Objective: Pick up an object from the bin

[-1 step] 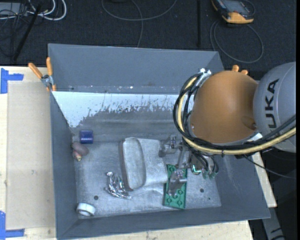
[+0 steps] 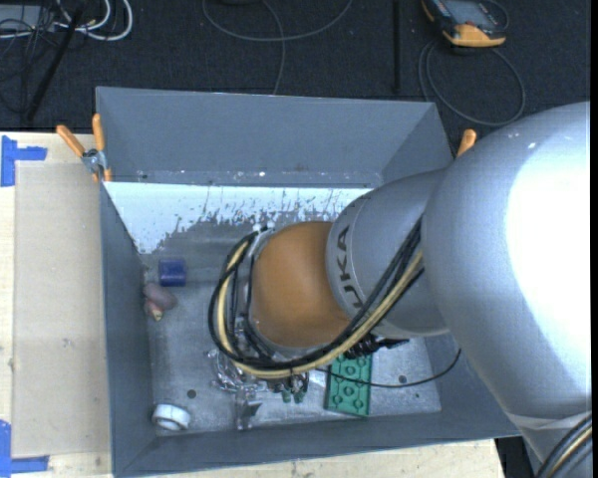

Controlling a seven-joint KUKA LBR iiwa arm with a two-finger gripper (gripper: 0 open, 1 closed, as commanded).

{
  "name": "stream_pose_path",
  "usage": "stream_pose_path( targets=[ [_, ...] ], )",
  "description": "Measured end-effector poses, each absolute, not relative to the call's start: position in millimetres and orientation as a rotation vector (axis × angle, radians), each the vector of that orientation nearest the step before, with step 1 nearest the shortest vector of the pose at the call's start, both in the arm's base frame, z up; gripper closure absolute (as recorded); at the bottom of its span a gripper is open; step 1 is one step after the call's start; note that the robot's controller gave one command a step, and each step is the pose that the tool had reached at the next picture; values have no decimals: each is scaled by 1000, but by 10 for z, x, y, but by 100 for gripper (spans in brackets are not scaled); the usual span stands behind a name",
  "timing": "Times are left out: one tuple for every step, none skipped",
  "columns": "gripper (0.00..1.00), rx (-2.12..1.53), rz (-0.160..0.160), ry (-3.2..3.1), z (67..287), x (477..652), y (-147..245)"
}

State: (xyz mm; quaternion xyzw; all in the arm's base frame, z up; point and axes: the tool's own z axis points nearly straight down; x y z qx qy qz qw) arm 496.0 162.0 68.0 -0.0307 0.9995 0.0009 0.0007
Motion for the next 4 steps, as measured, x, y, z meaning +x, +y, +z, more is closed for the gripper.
stream_pose_path(
  targets=[
    [0, -16, -3, 3137, 1014, 5296, 1093],
    [0, 133, 2, 3139, 1201, 5145, 1452],
    [0, 456, 7, 3099, 722, 5134, 1373],
    [0, 458, 5, 3103, 736, 5152, 1373]
  ],
)
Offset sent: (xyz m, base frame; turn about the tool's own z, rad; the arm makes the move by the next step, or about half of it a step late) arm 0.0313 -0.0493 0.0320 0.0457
